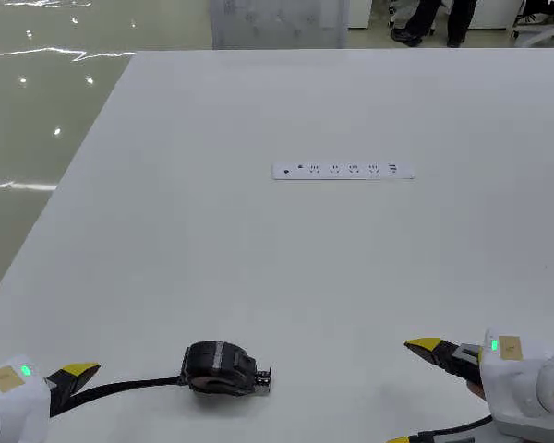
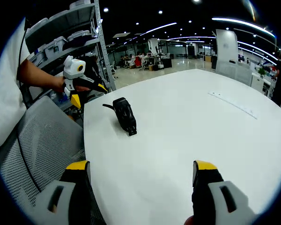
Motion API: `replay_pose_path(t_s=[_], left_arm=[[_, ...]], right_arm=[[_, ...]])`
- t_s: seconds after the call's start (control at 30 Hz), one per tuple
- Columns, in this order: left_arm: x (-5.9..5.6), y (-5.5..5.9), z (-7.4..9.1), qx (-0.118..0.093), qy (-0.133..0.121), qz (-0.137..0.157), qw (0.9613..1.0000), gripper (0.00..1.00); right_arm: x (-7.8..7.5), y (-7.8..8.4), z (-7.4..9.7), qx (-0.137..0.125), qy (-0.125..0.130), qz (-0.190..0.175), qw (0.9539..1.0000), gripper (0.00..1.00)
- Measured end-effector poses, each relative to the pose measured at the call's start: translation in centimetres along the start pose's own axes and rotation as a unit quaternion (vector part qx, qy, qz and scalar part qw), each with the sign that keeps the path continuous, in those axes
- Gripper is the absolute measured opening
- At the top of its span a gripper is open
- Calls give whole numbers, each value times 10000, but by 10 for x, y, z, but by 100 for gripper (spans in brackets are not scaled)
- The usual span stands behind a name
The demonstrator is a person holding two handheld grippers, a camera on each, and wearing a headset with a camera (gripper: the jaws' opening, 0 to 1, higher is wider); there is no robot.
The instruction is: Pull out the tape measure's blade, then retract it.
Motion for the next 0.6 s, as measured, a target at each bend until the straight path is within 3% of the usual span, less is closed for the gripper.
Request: replay_pose_path(t_s=[0.6], left_arm=[[9, 15, 13, 145, -68, -8, 9999, 100]], right_arm=[[-3, 24, 28, 163, 313, -205, 9992, 97]])
Point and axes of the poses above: the centre of the closed fingertips' face, and the gripper's own axes: z roughly backward along the fingers, x roughly to its left, y roughly out of its underside, the point moved 1 cm from there along z, roughly backward along the fingers, and after that the axes turned 5 degrees about -y, right-handed, at the moved point
